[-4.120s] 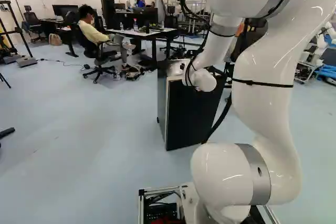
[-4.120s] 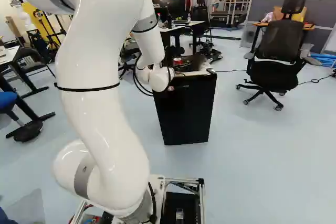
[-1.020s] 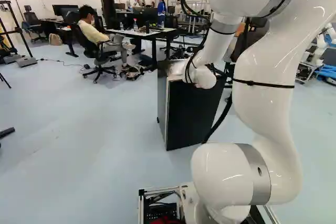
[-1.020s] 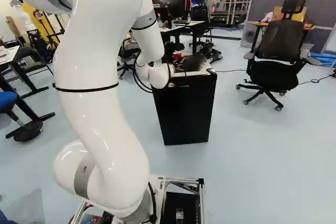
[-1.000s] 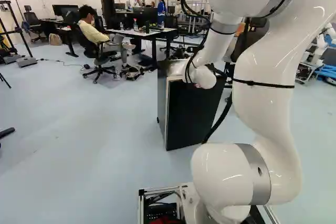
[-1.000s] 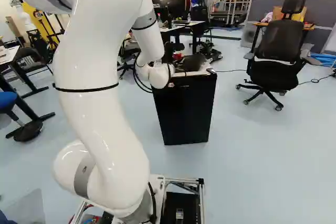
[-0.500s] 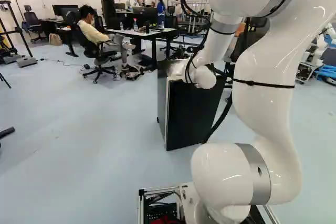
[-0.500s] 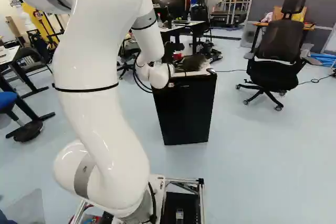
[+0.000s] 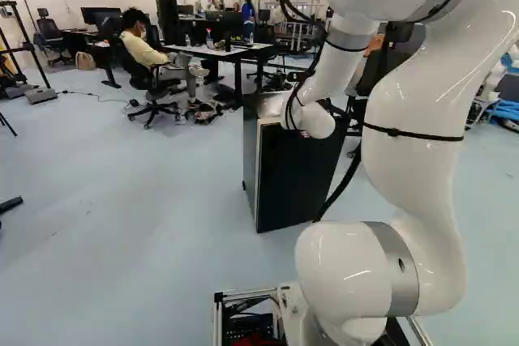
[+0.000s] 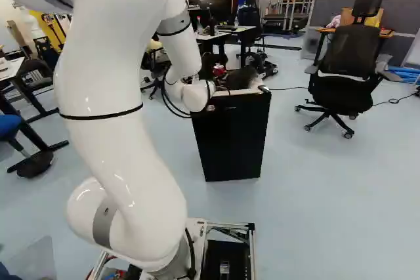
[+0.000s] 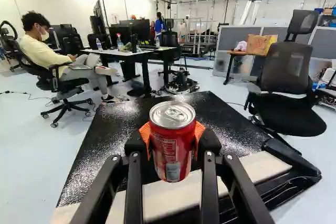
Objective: Grab a drink from the fridge
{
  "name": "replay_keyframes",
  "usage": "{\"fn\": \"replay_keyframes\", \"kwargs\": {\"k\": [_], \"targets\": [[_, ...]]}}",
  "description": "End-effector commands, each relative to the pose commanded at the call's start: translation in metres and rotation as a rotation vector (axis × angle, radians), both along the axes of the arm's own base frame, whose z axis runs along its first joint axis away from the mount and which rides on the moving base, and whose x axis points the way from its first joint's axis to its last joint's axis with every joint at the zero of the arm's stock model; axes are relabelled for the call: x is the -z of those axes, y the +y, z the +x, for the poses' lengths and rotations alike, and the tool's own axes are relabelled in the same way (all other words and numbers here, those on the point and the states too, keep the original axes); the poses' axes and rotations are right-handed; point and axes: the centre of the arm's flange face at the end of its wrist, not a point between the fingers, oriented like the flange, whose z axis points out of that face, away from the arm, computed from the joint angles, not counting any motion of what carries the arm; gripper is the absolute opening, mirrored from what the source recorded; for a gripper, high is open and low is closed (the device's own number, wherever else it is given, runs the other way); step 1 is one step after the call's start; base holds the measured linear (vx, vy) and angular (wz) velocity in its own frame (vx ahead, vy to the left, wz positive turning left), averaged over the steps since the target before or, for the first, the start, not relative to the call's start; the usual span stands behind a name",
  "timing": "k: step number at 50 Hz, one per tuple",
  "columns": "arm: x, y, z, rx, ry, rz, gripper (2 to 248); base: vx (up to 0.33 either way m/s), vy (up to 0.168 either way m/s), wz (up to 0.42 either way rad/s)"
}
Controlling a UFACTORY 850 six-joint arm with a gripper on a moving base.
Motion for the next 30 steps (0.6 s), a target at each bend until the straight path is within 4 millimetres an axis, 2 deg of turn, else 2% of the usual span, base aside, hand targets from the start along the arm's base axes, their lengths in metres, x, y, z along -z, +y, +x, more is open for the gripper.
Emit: {"fn": "replay_keyframes", "kwargs": {"k": [15, 30], "targets": [[-0.004, 0.013, -0.027, -0.018, 0.027, 0.004, 99, 0.000, 0.000, 0.000], [-0.007, 0.029, -0.064, -0.042, 0.062, 0.008, 99, 0.000, 0.000, 0.000]]}}
